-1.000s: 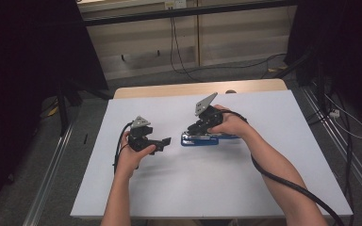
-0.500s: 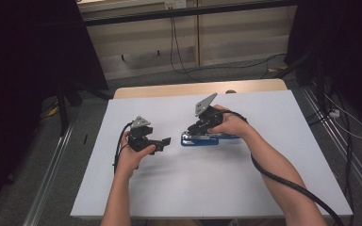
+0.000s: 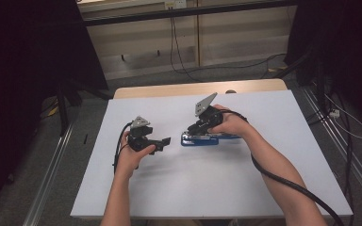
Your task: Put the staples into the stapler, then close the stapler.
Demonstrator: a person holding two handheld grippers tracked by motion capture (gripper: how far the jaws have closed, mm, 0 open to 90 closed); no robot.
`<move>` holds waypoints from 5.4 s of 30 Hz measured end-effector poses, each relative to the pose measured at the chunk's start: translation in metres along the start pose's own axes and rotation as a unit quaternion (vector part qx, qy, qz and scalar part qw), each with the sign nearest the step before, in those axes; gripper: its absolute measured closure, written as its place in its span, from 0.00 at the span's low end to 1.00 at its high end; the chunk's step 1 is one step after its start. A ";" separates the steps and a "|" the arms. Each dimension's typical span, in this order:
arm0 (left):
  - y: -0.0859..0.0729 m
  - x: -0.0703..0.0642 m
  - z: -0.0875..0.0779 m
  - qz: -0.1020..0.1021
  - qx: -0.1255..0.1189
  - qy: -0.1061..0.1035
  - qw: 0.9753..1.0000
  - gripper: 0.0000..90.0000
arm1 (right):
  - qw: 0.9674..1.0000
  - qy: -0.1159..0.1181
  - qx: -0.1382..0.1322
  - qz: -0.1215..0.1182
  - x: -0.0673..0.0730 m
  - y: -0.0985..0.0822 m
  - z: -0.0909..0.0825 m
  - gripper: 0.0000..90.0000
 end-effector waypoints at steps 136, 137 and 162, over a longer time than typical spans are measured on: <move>-0.005 -0.050 0.055 0.057 0.015 -0.051 0.997 1.00 | 0.938 -0.256 0.012 0.233 0.033 -0.141 -0.117 1.00; -0.005 -0.049 0.056 0.059 0.013 -0.047 0.997 1.00 | 0.938 -0.256 0.012 0.233 0.033 -0.141 -0.117 1.00; -0.006 -0.052 0.059 0.062 0.006 -0.049 0.997 1.00 | 0.943 -0.243 -0.002 0.227 0.035 -0.134 -0.112 1.00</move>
Point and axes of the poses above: each handheld gripper's, and its own axes: z roughly forward along the jaws, y roughly out of its top, x roughly to its left, the point moved 8 cm from there along z, roughly forward along the jaws, and after that the axes turned 1 degree about x, right-handed, at the moved point
